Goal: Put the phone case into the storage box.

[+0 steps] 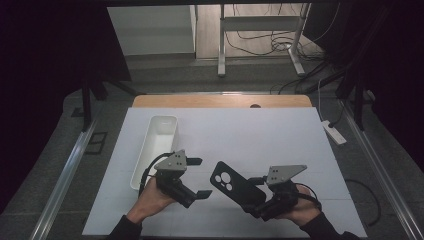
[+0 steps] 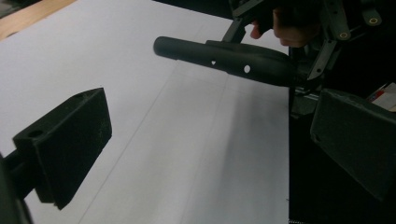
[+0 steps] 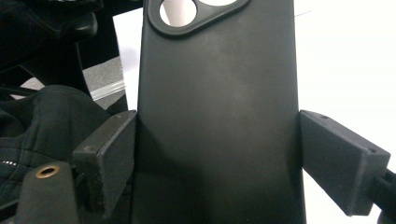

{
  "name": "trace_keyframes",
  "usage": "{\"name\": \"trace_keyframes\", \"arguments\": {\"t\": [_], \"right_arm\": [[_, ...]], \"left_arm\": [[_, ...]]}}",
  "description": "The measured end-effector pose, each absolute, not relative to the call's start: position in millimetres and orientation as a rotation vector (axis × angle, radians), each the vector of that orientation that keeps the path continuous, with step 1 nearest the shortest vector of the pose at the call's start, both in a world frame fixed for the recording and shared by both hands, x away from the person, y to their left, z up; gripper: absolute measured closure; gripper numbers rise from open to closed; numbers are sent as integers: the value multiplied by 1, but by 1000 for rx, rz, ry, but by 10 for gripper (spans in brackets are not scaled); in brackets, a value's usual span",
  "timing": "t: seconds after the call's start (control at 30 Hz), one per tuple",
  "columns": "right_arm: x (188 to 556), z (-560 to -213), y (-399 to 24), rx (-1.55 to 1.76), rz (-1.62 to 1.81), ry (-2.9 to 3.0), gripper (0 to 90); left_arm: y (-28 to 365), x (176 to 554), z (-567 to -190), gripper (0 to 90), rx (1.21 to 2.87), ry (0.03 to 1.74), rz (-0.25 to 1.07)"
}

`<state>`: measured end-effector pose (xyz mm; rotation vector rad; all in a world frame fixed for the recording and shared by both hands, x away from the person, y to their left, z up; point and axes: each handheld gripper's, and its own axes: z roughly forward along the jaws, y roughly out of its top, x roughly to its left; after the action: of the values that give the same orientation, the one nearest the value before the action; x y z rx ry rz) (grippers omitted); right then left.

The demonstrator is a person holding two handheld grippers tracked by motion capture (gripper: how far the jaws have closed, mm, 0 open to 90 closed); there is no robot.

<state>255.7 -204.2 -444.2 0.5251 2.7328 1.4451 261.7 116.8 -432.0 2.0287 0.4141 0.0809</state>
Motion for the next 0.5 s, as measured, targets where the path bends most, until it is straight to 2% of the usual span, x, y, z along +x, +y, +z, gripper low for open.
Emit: {"name": "trace_keyframes", "arguments": {"t": [0.5], "right_arm": [[257, -445, -191, 401, 1535, 2767, 151]], "left_arm": [[112, 262, -437, 0, 2011, 321, 1]]}}
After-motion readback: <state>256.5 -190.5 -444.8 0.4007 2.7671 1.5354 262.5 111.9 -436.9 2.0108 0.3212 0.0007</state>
